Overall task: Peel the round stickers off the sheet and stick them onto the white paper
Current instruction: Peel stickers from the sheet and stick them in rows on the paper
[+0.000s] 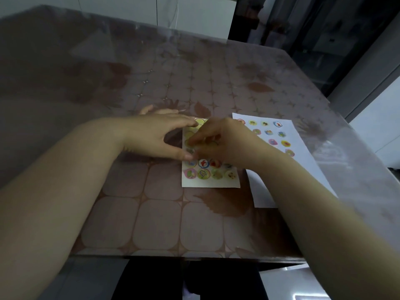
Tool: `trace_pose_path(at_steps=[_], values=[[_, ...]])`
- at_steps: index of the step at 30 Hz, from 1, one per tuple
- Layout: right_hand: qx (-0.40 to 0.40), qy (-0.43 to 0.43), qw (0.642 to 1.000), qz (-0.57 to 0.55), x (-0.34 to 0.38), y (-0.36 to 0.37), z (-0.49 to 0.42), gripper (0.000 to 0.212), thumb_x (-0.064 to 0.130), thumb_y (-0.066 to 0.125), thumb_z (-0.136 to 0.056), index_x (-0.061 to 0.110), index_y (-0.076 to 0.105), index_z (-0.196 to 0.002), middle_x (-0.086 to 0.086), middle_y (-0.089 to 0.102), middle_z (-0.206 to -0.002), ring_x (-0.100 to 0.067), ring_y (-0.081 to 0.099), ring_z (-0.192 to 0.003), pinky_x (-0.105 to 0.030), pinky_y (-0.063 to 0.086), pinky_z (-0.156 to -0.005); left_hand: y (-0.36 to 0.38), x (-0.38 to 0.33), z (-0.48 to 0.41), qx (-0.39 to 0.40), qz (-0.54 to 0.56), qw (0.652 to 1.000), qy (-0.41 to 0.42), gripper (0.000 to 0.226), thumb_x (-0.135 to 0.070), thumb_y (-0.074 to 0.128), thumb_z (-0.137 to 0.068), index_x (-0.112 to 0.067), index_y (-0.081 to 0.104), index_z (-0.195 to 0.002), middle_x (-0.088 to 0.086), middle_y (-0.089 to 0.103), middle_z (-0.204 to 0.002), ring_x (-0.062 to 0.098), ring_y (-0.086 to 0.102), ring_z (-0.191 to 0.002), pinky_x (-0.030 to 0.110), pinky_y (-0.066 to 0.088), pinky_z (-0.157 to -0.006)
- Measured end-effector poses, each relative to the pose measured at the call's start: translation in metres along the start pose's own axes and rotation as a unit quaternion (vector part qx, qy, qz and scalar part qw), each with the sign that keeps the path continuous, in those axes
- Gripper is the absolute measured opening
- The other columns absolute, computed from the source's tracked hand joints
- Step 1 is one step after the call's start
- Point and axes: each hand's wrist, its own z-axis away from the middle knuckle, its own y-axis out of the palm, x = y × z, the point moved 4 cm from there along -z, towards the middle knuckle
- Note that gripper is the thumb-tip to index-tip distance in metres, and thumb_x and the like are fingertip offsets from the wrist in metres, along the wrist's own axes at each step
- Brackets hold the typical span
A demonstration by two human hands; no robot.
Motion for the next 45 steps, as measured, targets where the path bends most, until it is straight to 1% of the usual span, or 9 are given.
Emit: trace_pose_path(at_steps=[7, 16, 22, 28, 33, 35, 39, 43, 45], values=[[-0.021, -0.055, 0.996, -0.061, -0.005, 0.006, -0.003, 0.010, 0.011, 0.072, -0.076, 0.014, 0.076, -0.085, -0.005, 0.066, -0.086, -0.011, 0.058, -0.079, -0.028, 0.045, -0.076, 0.008, -0.003, -0.002, 0.045, -0.023, 0.998, -0.027, 0.095, -0.080, 0.041, -0.058, -0.042, 0.011, -0.140, -0.026, 0.004, -0.149, 0.003, -0.010, -0.138, 0.044, -0.012, -0.112], [-0.041, -0.041, 0.994, -0.089, -0.008, 0.007, -0.006, 0.008, 0.018, 0.065, -0.083, 0.016, 0.072, -0.086, 0.010, 0.058, -0.079, -0.012, 0.058, -0.079, -0.023, 0.044, -0.073, 0.009, -0.003, -0.002, 0.054, 0.005, 0.998, -0.035, 0.089, -0.074, 0.041, -0.056, -0.051, 0.010, -0.136, -0.029, 0.002, -0.148, 0.007, -0.009, -0.139, 0.050, -0.012, -0.111], [-0.034, -0.024, 0.991, -0.124, -0.006, 0.005, -0.002, 0.009, 0.018, 0.062, -0.085, 0.024, 0.068, -0.080, 0.000, 0.068, -0.084, -0.018, 0.063, -0.079, -0.036, 0.051, -0.075, 0.009, -0.002, -0.003, 0.066, 0.006, 0.997, -0.036, 0.093, -0.082, 0.041, -0.053, -0.053, 0.008, -0.135, -0.029, 0.001, -0.148, 0.007, -0.010, -0.139, 0.049, -0.014, -0.111], [-0.032, -0.021, 0.989, -0.142, -0.003, 0.004, 0.000, 0.010, 0.017, 0.065, -0.084, 0.025, 0.070, -0.079, 0.014, 0.065, -0.078, -0.023, 0.065, -0.080, -0.038, 0.051, -0.075, 0.010, 0.000, -0.002, 0.067, 0.005, 0.997, -0.032, 0.098, -0.084, 0.032, -0.045, -0.053, 0.007, -0.135, -0.029, -0.001, -0.149, 0.006, -0.011, -0.138, 0.047, -0.015, -0.110], [-0.048, -0.011, 0.987, -0.156, -0.006, -0.001, 0.001, 0.007, 0.016, 0.070, -0.080, 0.022, 0.074, -0.082, 0.019, 0.064, -0.072, -0.006, 0.063, -0.074, -0.017, 0.047, -0.070, 0.011, -0.002, -0.002, 0.070, -0.006, 0.997, -0.036, 0.091, -0.084, 0.038, -0.058, -0.050, 0.005, -0.137, -0.025, -0.003, -0.150, 0.007, -0.014, -0.138, 0.047, -0.017, -0.110], [-0.040, -0.014, 0.987, -0.157, -0.006, -0.003, 0.003, 0.009, 0.014, 0.071, -0.079, 0.022, 0.074, -0.080, 0.017, 0.066, -0.073, -0.002, 0.062, -0.071, -0.018, 0.049, -0.070, 0.011, -0.003, -0.002, 0.068, -0.011, 0.997, -0.039, 0.091, -0.083, 0.040, -0.061, -0.049, 0.004, -0.137, -0.026, -0.005, -0.149, 0.007, -0.015, -0.138, 0.048, -0.017, -0.110], [-0.026, -0.022, 0.985, -0.167, -0.005, -0.001, 0.006, 0.013, 0.007, 0.070, -0.078, 0.019, 0.071, -0.080, 0.006, 0.066, -0.076, 0.001, 0.058, -0.051, -0.013, 0.046, -0.048, 0.011, -0.003, -0.003, 0.074, -0.007, 0.996, -0.042, 0.092, -0.083, 0.040, -0.060, -0.050, 0.002, -0.137, -0.026, -0.007, -0.149, 0.007, -0.017, -0.138, 0.050, -0.017, -0.110], [-0.077, -0.026, 0.989, -0.122, -0.005, -0.017, 0.008, 0.028, 0.007, 0.070, -0.077, 0.022, 0.068, -0.100, 0.012, 0.066, -0.077, 0.001, 0.062, -0.069, -0.002, 0.043, -0.062, 0.010, -0.003, -0.002, 0.058, -0.008, 0.998, -0.034, 0.090, -0.082, 0.039, -0.059, -0.052, -0.001, -0.134, -0.027, -0.006, -0.147, 0.006, -0.017, -0.137, 0.048, -0.018, -0.110], [-0.104, 0.005, 0.988, -0.109, -0.008, -0.042, 0.015, 0.021, 0.014, 0.072, -0.077, 0.025, 0.070, -0.094, 0.014, 0.067, -0.074, 0.003, 0.061, -0.070, -0.002, 0.042, -0.064, 0.011, -0.001, -0.003, 0.036, -0.014, 0.999, -0.029, 0.091, -0.080, 0.038, -0.059, -0.048, 0.006, -0.138, -0.026, -0.003, -0.149, 0.004, -0.017, -0.137, 0.045, -0.020, -0.108]])
